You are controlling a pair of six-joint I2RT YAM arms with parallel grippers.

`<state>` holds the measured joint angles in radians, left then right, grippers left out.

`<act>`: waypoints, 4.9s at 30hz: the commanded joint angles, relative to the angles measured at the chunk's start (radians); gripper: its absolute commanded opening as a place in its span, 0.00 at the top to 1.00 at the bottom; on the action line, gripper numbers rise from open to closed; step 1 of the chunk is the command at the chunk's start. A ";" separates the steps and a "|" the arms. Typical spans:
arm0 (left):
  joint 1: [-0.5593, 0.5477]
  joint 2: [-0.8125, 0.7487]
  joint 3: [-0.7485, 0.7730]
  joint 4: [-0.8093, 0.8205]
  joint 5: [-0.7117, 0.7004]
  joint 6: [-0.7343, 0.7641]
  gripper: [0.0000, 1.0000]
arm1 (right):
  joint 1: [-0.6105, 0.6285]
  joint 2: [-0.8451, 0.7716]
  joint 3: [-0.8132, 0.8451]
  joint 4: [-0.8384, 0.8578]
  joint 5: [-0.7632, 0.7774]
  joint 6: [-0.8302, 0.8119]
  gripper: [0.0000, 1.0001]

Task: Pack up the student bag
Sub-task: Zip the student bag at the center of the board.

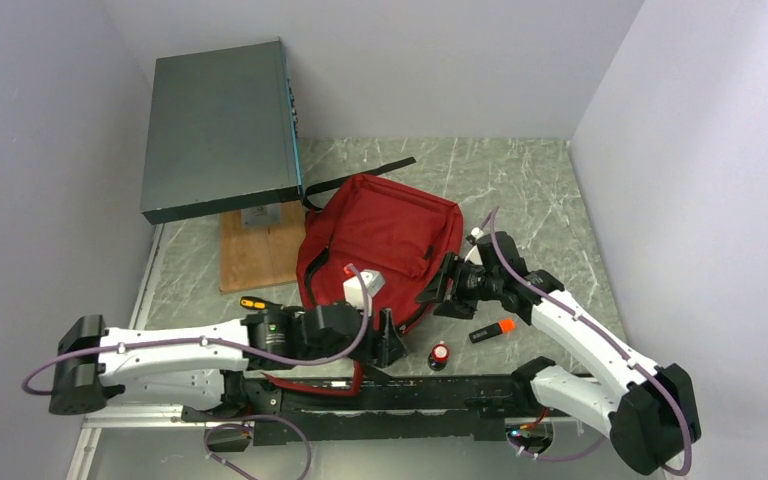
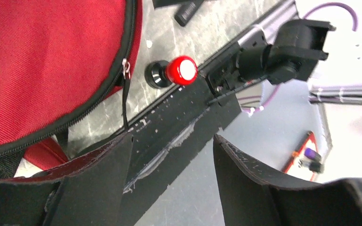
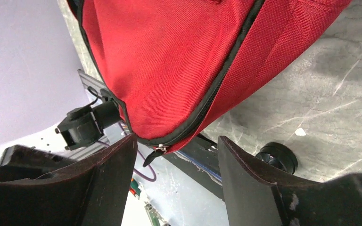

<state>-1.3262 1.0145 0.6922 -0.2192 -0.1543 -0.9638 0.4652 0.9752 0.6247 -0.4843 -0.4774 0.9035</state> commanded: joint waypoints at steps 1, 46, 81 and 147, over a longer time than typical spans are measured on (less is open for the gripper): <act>-0.036 0.118 0.134 -0.135 -0.210 -0.009 0.32 | -0.003 0.022 -0.008 0.077 -0.011 0.024 0.35; 0.020 0.393 0.299 -0.327 -0.119 0.068 1.00 | 0.134 0.079 -0.100 0.300 0.094 0.222 0.53; 0.220 0.113 0.335 -0.215 0.195 0.505 1.00 | 0.012 -0.057 0.219 -0.191 0.167 -0.547 0.38; 0.415 0.058 0.096 -0.143 0.185 0.539 1.00 | -0.052 -0.185 0.220 -0.219 0.119 -0.490 0.37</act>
<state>-0.9131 1.0901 0.7399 -0.4152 -0.0570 -0.4503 0.2905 0.7181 0.7170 -0.6594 -0.3450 0.6701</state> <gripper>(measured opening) 0.012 0.594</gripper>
